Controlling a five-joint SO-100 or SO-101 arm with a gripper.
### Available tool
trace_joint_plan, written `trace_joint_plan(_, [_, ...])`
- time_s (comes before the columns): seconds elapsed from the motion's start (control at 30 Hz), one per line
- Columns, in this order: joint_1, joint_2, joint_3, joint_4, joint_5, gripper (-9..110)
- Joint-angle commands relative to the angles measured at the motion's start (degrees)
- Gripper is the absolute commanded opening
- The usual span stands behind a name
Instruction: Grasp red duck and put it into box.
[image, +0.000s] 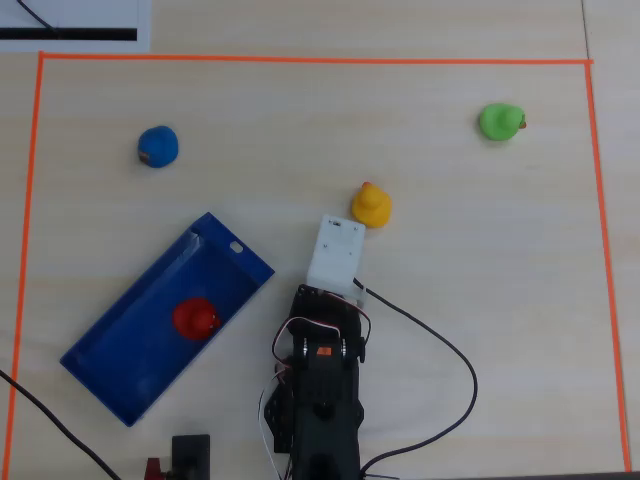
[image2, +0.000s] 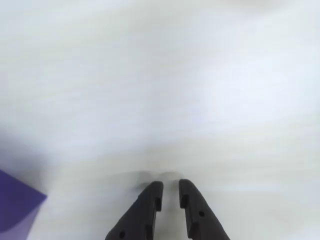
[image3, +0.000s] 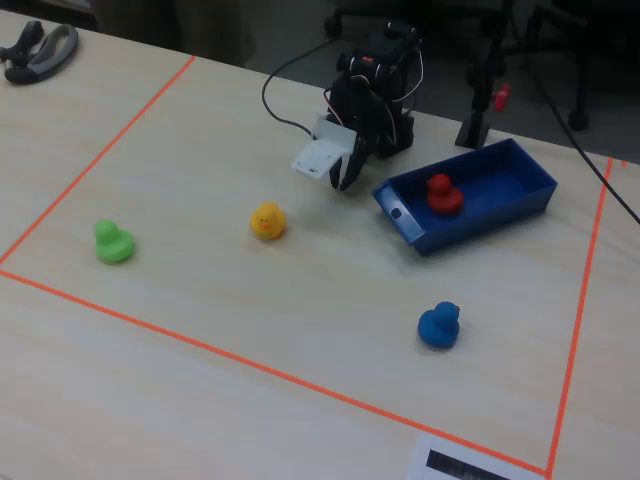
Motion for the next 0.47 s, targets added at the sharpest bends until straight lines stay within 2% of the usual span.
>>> trace_joint_plan(0.0, [0.79,-0.53,-0.35,2.55,0.09,0])
trace_joint_plan(0.43, [4.31,-0.53,-0.35,2.46,0.44,3])
